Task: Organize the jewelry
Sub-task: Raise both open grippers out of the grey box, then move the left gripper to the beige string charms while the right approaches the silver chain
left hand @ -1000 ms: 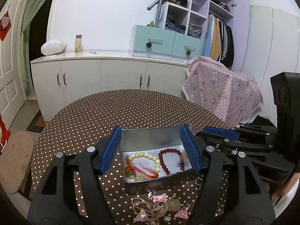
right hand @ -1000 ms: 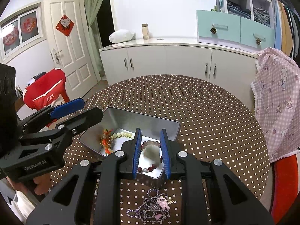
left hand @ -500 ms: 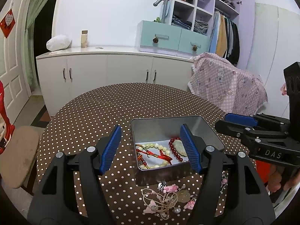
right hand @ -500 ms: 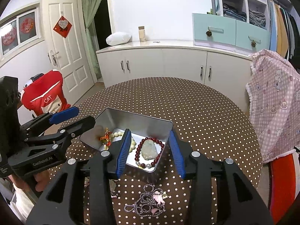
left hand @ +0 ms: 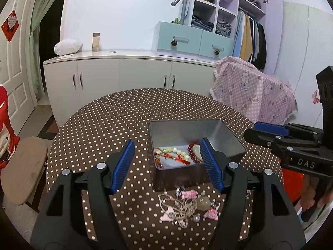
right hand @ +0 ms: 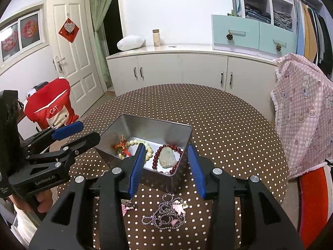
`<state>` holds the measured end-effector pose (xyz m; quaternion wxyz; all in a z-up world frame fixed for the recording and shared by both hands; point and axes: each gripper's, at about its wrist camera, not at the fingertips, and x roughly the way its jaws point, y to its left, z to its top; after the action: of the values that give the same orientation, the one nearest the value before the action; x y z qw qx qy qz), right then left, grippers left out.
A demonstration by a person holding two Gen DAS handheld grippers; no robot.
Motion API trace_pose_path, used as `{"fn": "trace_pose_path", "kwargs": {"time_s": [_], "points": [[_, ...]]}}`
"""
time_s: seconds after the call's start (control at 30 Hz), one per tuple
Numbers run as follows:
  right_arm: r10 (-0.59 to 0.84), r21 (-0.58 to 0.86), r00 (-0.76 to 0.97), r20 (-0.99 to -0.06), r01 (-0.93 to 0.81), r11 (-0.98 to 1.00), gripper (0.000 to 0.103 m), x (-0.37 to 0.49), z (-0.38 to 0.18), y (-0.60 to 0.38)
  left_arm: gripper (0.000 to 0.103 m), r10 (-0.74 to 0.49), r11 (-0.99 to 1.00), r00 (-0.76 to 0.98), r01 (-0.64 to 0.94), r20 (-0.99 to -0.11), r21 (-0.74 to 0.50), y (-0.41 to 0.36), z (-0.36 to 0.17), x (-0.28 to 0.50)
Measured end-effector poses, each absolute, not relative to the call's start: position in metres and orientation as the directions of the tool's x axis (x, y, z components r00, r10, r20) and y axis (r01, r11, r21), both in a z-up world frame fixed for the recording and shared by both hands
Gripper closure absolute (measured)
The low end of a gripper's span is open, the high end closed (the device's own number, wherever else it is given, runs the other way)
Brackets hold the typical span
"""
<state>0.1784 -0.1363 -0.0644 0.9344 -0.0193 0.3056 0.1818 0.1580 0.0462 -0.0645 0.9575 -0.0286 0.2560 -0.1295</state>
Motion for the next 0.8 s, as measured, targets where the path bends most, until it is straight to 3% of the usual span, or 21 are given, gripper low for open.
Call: {"fn": "trace_pose_path", "kwargs": {"time_s": [0.4, 0.63, 0.8], "points": [[0.329, 0.081, 0.721, -0.609, -0.356, 0.931, 0.062, 0.159, -0.083, -0.132, 0.039, -0.295, 0.949, 0.767, 0.307, -0.570, -0.078, 0.039, -0.099, 0.127], [0.336, 0.098, 0.699, -0.631, -0.358, 0.929, 0.062, 0.154, -0.096, -0.131, 0.067, -0.291, 0.940, 0.735, 0.339, -0.613, -0.040, 0.029, -0.115, 0.121], [0.336, 0.103, 0.689, -0.642, -0.357, 0.929, 0.062, 0.154, -0.101, -0.132, 0.070, -0.277, 0.936, 0.726, 0.352, -0.630, -0.005, 0.018, -0.121, 0.123]]}}
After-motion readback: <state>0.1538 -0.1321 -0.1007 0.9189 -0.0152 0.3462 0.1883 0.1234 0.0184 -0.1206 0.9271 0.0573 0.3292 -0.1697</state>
